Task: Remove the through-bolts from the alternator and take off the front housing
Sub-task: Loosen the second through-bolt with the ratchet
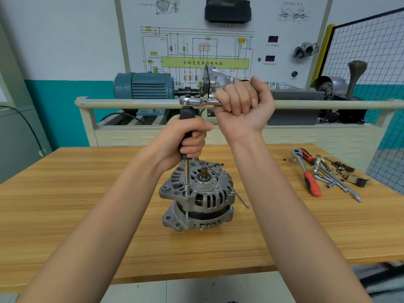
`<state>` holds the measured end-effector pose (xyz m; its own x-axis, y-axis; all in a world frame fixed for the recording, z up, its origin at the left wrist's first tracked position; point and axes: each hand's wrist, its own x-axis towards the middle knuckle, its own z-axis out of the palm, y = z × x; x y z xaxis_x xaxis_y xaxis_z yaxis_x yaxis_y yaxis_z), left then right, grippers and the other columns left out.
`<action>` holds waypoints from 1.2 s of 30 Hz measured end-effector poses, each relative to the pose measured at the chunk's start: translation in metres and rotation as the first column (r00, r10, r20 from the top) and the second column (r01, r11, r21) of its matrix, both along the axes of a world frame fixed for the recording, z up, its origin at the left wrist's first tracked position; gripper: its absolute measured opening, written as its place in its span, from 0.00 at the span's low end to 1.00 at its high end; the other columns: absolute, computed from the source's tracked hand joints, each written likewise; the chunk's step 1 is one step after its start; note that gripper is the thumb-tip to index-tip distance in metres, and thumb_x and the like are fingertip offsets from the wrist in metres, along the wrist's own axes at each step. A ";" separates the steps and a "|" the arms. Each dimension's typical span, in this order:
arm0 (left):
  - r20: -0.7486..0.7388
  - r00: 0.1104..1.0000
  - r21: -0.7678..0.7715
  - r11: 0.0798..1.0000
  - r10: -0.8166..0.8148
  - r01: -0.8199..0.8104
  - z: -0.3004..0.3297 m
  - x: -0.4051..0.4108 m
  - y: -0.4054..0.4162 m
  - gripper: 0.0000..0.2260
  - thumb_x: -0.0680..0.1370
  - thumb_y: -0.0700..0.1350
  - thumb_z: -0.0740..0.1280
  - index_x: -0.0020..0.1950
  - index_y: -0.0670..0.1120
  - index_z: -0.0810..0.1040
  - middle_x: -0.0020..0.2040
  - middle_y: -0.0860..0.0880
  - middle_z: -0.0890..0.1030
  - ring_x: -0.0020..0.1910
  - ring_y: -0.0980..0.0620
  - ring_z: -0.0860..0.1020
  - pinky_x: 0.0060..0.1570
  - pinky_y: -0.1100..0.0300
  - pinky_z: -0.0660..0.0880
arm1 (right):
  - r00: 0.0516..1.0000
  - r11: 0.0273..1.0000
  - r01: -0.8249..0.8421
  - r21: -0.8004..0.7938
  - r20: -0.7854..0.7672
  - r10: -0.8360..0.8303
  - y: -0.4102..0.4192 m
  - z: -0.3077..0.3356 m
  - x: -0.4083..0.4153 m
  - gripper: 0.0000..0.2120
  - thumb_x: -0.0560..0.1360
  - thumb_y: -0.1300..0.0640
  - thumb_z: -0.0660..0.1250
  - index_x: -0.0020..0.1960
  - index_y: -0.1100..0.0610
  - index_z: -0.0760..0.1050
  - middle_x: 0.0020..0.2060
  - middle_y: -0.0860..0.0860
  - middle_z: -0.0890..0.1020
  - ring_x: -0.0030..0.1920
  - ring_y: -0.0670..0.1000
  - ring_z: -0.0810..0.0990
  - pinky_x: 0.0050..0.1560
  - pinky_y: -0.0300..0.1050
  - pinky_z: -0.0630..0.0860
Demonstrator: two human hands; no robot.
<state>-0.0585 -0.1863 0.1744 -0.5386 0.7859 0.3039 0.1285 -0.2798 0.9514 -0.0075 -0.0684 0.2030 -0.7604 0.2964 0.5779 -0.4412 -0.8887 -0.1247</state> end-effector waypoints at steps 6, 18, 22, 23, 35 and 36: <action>0.027 0.924 0.082 0.921 0.380 -0.381 -0.005 0.008 0.010 0.23 0.75 0.35 0.62 0.23 0.49 0.60 0.19 0.53 0.57 0.17 0.55 0.54 0.21 0.69 0.54 | 0.950 0.940 0.292 0.175 -0.165 -0.264 -0.020 -0.006 0.010 0.24 0.74 0.62 0.54 0.18 0.53 0.61 0.15 0.47 0.60 0.20 0.48 0.52 0.24 0.40 0.56; 0.008 0.972 0.108 0.966 0.235 -0.235 -0.008 0.002 0.003 0.19 0.73 0.34 0.65 0.27 0.47 0.62 0.20 0.53 0.60 0.18 0.56 0.56 0.21 0.67 0.57 | 0.904 0.869 0.410 0.278 -0.254 -0.345 -0.026 -0.003 0.017 0.25 0.74 0.63 0.53 0.18 0.52 0.63 0.15 0.46 0.61 0.20 0.46 0.53 0.25 0.40 0.55; -0.026 0.998 0.033 0.998 -0.050 0.051 -0.006 -0.002 -0.001 0.17 0.72 0.40 0.64 0.24 0.47 0.66 0.18 0.53 0.61 0.16 0.57 0.58 0.20 0.65 0.57 | 0.998 0.997 0.061 0.039 0.005 -0.061 -0.004 -0.001 0.010 0.22 0.71 0.60 0.55 0.18 0.55 0.60 0.14 0.48 0.58 0.17 0.47 0.53 0.24 0.38 0.54; -0.023 0.999 0.017 0.999 -0.049 0.050 -0.005 -0.002 0.001 0.18 0.73 0.40 0.64 0.23 0.48 0.65 0.18 0.53 0.60 0.16 0.57 0.57 0.20 0.65 0.56 | 0.999 0.999 0.045 -0.005 0.024 -0.045 -0.003 -0.001 0.009 0.22 0.71 0.60 0.55 0.19 0.55 0.59 0.14 0.48 0.58 0.17 0.47 0.55 0.24 0.38 0.53; 0.049 0.815 0.104 0.809 0.577 -0.579 -0.011 0.011 0.021 0.17 0.73 0.34 0.64 0.29 0.47 0.62 0.18 0.54 0.61 0.17 0.56 0.58 0.20 0.69 0.57 | 0.656 0.590 0.753 0.290 -0.392 -0.645 -0.051 -0.016 0.021 0.18 0.72 0.68 0.52 0.29 0.51 0.63 0.20 0.49 0.61 0.23 0.46 0.58 0.28 0.47 0.52; 0.047 0.818 0.108 0.811 0.574 -0.575 -0.012 0.011 0.022 0.17 0.73 0.34 0.64 0.29 0.47 0.62 0.19 0.54 0.61 0.17 0.56 0.58 0.20 0.69 0.57 | 0.662 0.596 0.748 0.291 -0.396 -0.637 -0.050 -0.015 0.021 0.18 0.72 0.68 0.52 0.29 0.50 0.64 0.20 0.49 0.60 0.23 0.46 0.58 0.28 0.46 0.52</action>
<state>-0.0477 -0.1646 0.1625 -0.8853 0.2931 0.3610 0.2884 -0.2629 0.9207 0.0136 -0.1188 0.1877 -0.2523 0.3786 0.8905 -0.9631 -0.1879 -0.1929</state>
